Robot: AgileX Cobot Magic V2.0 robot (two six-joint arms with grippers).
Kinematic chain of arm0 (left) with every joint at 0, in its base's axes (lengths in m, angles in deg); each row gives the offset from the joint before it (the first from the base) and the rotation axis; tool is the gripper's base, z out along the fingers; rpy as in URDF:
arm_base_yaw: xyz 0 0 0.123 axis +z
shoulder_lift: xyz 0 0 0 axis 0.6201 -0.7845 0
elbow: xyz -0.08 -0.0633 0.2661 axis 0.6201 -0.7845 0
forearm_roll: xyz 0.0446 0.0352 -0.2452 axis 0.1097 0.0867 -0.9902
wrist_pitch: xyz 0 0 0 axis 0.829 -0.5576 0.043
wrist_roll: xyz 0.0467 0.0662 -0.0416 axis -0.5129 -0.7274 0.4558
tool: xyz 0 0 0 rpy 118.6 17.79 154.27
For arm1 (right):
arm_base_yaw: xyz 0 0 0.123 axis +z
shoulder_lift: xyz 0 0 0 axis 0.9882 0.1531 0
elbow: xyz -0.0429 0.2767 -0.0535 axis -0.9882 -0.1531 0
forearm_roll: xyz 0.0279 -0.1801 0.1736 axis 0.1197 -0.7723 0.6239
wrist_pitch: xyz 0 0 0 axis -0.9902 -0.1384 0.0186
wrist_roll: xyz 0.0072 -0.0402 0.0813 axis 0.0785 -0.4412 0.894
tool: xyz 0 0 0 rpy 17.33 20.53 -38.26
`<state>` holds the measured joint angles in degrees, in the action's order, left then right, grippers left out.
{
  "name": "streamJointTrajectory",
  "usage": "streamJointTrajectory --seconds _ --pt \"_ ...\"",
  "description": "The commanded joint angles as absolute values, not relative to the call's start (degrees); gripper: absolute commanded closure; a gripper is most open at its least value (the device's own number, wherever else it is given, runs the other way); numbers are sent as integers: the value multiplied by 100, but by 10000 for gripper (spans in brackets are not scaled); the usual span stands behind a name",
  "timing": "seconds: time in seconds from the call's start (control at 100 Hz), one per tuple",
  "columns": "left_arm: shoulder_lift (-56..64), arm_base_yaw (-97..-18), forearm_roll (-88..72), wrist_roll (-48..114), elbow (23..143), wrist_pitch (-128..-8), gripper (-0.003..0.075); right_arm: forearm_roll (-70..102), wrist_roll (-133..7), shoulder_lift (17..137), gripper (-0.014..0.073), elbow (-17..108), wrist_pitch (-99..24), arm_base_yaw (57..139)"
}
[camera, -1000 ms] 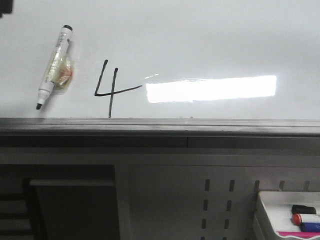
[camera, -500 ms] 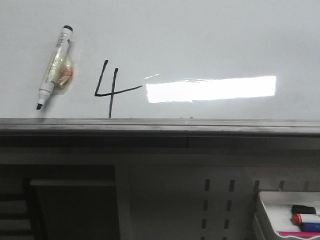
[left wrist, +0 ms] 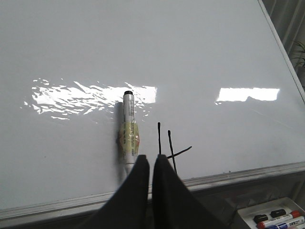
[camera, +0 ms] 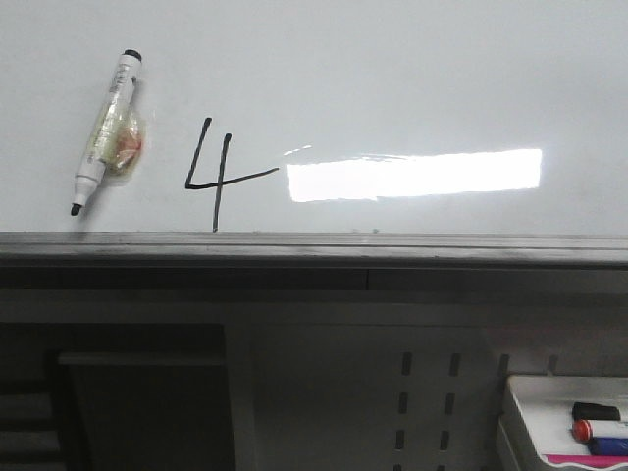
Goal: Write number 4 on whiteboard
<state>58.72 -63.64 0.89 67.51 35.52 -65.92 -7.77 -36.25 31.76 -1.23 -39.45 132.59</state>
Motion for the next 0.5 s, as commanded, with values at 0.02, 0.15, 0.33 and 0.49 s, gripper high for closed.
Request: streamJointTrajectory --seconds 0.02,0.15,0.33,0.49 --pt "5816 -6331 10 6737 3704 -6198 741 -858 -3612 3232 658 33 -3470 13232" --pt "5816 -6331 10 6737 3692 -6198 741 -858 -3612 3232 658 33 -3470 13232" --pt "5816 -6320 610 6737 3606 -6173 741 -858 -3612 3232 658 33 -3470 13232" --pt "5816 -5752 1748 6840 3593 -6350 741 -858 -3612 3232 658 33 -3470 13232"
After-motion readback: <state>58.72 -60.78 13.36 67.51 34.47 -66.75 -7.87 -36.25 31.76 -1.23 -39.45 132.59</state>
